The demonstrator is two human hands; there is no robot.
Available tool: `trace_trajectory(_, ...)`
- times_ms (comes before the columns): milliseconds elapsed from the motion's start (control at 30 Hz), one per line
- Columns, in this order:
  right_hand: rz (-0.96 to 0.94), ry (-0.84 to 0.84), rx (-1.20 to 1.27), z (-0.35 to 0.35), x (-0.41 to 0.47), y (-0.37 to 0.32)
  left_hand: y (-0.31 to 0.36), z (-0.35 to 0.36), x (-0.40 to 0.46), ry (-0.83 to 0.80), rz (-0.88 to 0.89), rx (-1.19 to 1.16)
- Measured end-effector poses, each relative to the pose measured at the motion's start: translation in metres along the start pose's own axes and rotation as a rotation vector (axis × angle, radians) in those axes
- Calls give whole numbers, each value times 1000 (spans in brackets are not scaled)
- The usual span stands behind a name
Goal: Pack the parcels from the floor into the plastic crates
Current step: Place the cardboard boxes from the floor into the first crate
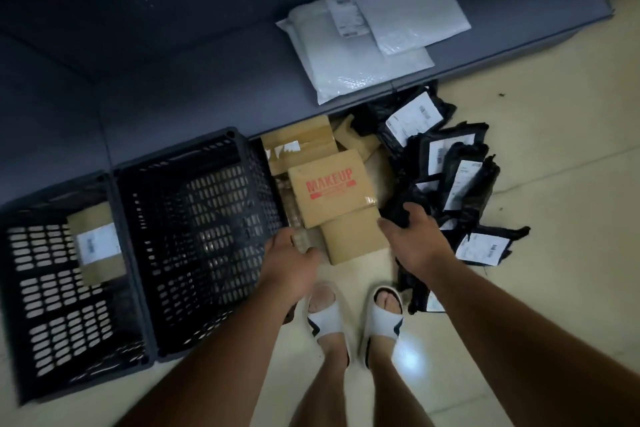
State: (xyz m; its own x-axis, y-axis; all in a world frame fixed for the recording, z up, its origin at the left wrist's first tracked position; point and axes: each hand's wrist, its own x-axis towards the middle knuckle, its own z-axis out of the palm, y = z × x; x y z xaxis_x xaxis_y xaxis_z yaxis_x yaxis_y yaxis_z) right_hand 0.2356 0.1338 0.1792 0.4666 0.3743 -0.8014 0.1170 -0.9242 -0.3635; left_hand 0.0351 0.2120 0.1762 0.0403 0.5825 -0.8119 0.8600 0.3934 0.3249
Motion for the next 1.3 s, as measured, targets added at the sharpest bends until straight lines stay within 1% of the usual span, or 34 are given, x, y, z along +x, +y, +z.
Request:
trace_trajectory(133,-25,4,-107,4,36,-17,-4,-8,24,6,-75,-87)
trace_trajectory(267,-33,-24,-186,13,71,-24,-8,-3,53,33,-96,-124)
trace_trajectory(467,-56,-81,-251,31,128,-19,-2,25,103,70,-87,-200)
trace_trajectory(567,-49,-90,-256,41,157,-10,-2,42,127,51,-104,-240)
trace_trajectory(633,-42,-98,-253,48,177,-5,-4,53,143,47,-108,-258)
trace_trajectory(767,-38,-100,-233,62,213,3,-3,63,175,95,-93,-272)
trace_trajectory(967,-30,-86,-180,79,245,-1,-2,70,211,131,-111,-314)
trace_trajectory(1167,11,-140,-90,88,255,-9,-2,70,225,78,-143,-328)
trace_trajectory(1300,56,-153,43,85,255,-12,-2,66,226,47,-166,-374)
